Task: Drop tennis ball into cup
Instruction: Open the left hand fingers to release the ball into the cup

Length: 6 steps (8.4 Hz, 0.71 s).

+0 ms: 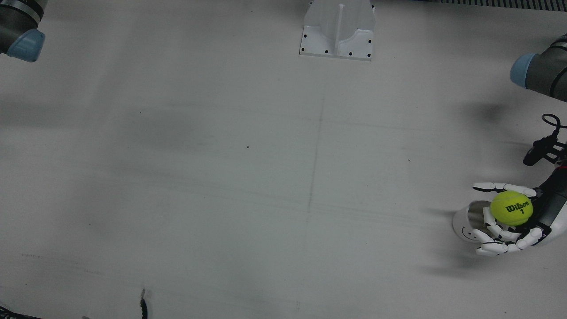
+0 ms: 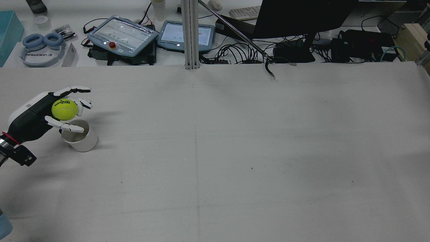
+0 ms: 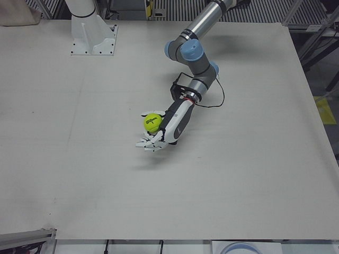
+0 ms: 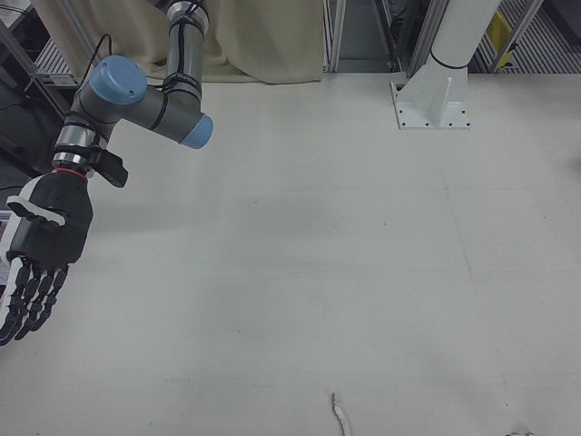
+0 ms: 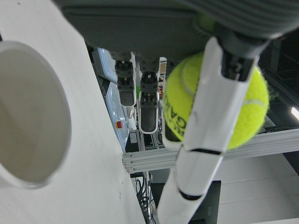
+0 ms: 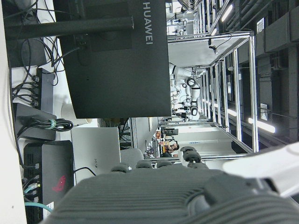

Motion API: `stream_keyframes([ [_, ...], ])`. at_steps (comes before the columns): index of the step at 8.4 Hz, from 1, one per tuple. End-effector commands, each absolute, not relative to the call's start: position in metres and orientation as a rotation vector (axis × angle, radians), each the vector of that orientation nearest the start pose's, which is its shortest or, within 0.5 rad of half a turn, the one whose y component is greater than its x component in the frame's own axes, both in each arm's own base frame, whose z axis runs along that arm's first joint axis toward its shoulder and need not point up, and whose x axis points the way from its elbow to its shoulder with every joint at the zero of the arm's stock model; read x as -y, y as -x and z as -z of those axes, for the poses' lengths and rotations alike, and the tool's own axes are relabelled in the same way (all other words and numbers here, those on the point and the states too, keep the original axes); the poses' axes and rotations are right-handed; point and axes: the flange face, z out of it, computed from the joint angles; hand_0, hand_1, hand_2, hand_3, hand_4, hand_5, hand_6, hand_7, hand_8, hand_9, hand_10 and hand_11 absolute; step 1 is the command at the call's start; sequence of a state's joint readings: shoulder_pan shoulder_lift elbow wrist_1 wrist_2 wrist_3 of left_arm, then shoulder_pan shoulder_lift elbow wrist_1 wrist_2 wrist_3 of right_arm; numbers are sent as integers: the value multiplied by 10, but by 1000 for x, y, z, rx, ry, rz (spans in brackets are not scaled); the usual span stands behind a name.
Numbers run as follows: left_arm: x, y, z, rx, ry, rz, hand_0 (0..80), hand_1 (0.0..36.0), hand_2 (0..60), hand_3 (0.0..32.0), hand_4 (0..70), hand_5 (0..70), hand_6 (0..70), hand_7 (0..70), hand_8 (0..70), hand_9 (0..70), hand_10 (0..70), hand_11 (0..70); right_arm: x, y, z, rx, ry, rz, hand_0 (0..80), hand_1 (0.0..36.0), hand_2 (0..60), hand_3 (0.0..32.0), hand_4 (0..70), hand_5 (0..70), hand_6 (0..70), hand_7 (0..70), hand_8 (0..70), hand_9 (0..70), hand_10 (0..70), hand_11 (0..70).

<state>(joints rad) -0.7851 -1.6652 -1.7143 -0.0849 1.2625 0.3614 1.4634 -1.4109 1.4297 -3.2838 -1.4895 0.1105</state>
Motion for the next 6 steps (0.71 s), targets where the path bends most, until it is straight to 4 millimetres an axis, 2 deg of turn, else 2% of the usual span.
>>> stream_keyframes([
  [1, 496, -265, -566, -2234, 220, 1534, 698, 274, 100, 0, 154, 176, 498, 371, 227, 256, 142, 234, 559, -82, -685, -2041, -129, 2310, 0, 0, 0, 0, 0, 0, 0, 0, 0, 0, 0, 0],
  [2, 496, -265, -566, -2235, 219, 1533, 686, 280, 73, 0, 151, 150, 359, 356, 175, 232, 136, 226, 558, -82, -686, -2039, -128, 2312, 0, 0, 0, 0, 0, 0, 0, 0, 0, 0, 0, 0],
  [3, 496, -265, -566, -2233, 216, 1533, 679, 275, 79, 0, 147, 159, 414, 314, 174, 206, 133, 222, 558, -82, -686, -2041, -129, 2310, 0, 0, 0, 0, 0, 0, 0, 0, 0, 0, 0, 0],
  [4, 496, -264, -567, -2232, 216, 1534, 666, 275, 73, 0, 143, 150, 367, 300, 158, 194, 132, 220, 558, -82, -686, -2041, -129, 2310, 0, 0, 0, 0, 0, 0, 0, 0, 0, 0, 0, 0],
  [5, 494, -263, -569, -2232, 216, 1534, 661, 272, 82, 0, 141, 157, 403, 272, 159, 179, 131, 218, 558, -82, -686, -2039, -128, 2312, 0, 0, 0, 0, 0, 0, 0, 0, 0, 0, 0, 0],
  [6, 494, -264, -569, -2232, 218, 1532, 642, 272, 76, 0, 139, 139, 313, 263, 133, 167, 129, 214, 558, -82, -686, -2041, -129, 2310, 0, 0, 0, 0, 0, 0, 0, 0, 0, 0, 0, 0],
])
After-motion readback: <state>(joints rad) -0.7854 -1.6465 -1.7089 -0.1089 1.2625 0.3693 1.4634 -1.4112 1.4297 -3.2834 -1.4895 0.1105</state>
